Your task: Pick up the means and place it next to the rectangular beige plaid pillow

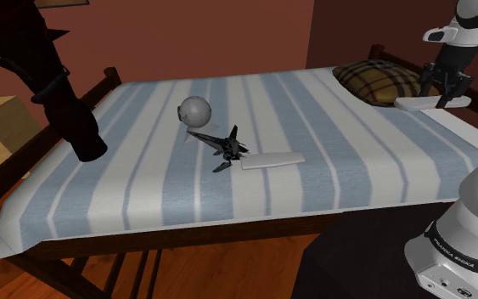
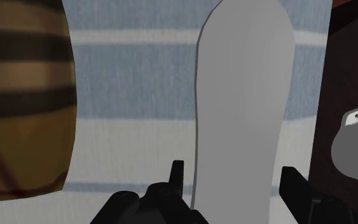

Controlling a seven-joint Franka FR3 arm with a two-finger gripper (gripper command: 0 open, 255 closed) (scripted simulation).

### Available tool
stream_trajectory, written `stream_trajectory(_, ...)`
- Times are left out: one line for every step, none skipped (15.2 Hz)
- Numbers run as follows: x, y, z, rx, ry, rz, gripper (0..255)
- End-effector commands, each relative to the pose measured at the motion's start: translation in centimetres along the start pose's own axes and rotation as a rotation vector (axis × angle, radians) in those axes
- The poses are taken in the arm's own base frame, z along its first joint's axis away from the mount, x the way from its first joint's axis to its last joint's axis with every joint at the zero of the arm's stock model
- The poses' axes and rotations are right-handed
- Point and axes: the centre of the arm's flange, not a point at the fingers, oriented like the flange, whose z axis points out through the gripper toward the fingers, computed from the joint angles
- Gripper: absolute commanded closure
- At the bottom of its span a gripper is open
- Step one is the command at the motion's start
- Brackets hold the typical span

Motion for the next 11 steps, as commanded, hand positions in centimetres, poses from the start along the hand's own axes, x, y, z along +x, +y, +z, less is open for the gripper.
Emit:
stream_trajectory(0.0, 0.0, 1.1, -0.001, 0.0, 0.0, 255)
stream_trajectory(-0.1, 0.0, 1.6, -0.001, 0.0, 0.0, 255)
stream_trajectory(-0.1, 0.0, 2.1, -0.001, 0.0, 0.0, 255)
stream_trajectory(-0.1, 0.1, 2.7, -0.001, 0.0, 0.0, 255)
stream_trajectory(-0.1, 0.1, 3.2, -0.001, 0.0, 0.0, 255)
stream_trajectory(-0.1, 0.1, 3.7, -0.001, 0.0, 0.0, 255)
stream_trajectory(-0.1, 0.1, 4.3, -0.001, 0.0, 0.0, 255)
stream_trajectory(-0.1, 0.1, 4.8, -0.001, 0.0, 0.0, 255)
stream_trajectory(-0.1, 0.1, 5.3, -0.001, 0.0, 0.0, 255)
stream_trajectory(-0.1, 0.1, 5.8, -0.001, 0.0, 0.0, 255)
stream_trajectory(-0.1, 0.1, 6.4, -0.001, 0.0, 0.0, 255)
